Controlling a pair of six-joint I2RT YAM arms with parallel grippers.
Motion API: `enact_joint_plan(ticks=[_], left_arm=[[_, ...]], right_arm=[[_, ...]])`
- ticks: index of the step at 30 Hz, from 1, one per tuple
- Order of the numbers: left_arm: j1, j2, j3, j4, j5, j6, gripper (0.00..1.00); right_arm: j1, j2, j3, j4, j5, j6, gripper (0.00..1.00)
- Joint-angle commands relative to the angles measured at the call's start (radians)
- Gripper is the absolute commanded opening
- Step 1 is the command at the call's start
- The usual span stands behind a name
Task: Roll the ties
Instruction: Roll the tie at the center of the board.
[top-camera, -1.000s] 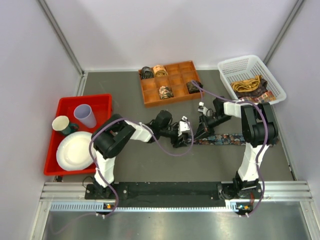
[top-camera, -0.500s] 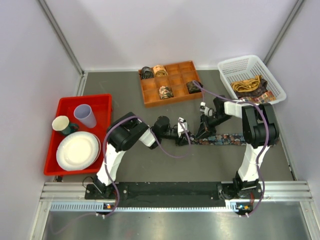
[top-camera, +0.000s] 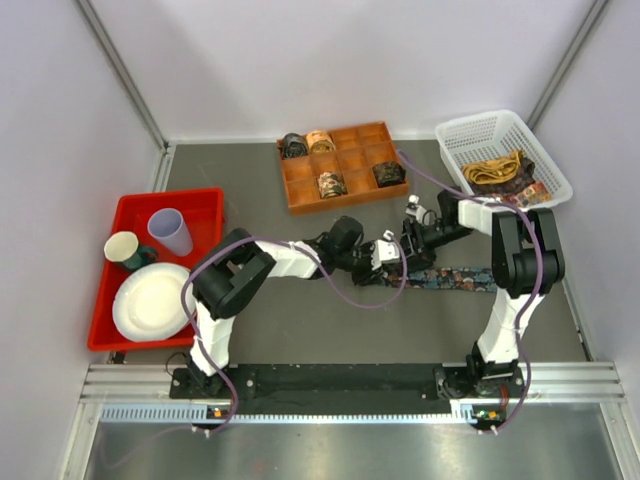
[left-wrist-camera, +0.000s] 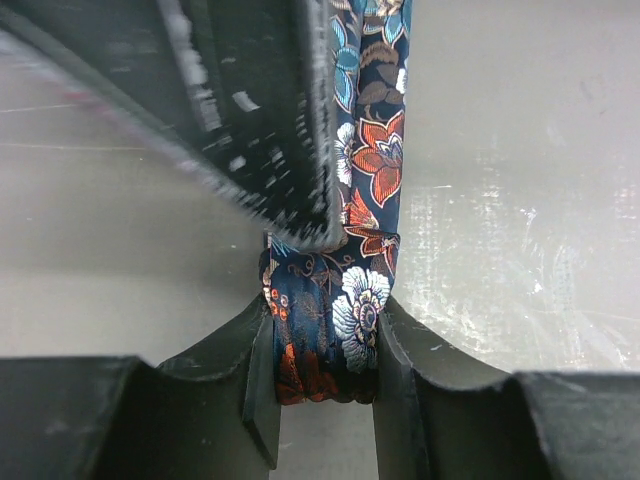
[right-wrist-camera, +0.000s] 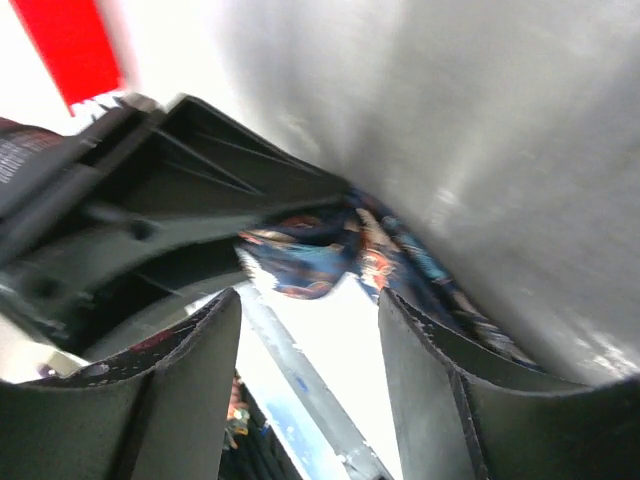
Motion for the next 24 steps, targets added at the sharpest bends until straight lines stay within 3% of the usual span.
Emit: enact_joint_plan(ticks=[1, 8, 12, 19, 24], left_arm=[[-0.038, 0.021, 0.021, -0.417, -0.226, 0.093, 0.19], [-0.080, 0.064, 0.119, -0.555, -0.290, 0.081, 0.21], [-0.086, 0.093, 0.150, -0.596, -0.303, 0.079, 0.22], [-0.092, 0.111, 0.168, -0.608, -0.306, 0.075, 0.22], [-0.095, 0.114, 0.168, -0.612, -0.313, 0.072, 0.22]], right_arm=[[0.004, -0.052, -0.020, 0.095, -0.140, 0.067, 0.55], [0.056, 0.025, -0.018, 0.145, -0.140, 0.086, 0.42], [0.076, 0.049, -0.014, 0.114, -0.077, 0.054, 0.40], [0.081, 0.013, -0.037, 0.057, 0.011, 0.034, 0.46], [0.105, 0.017, -0.041, 0.071, 0.014, 0.046, 0.37]])
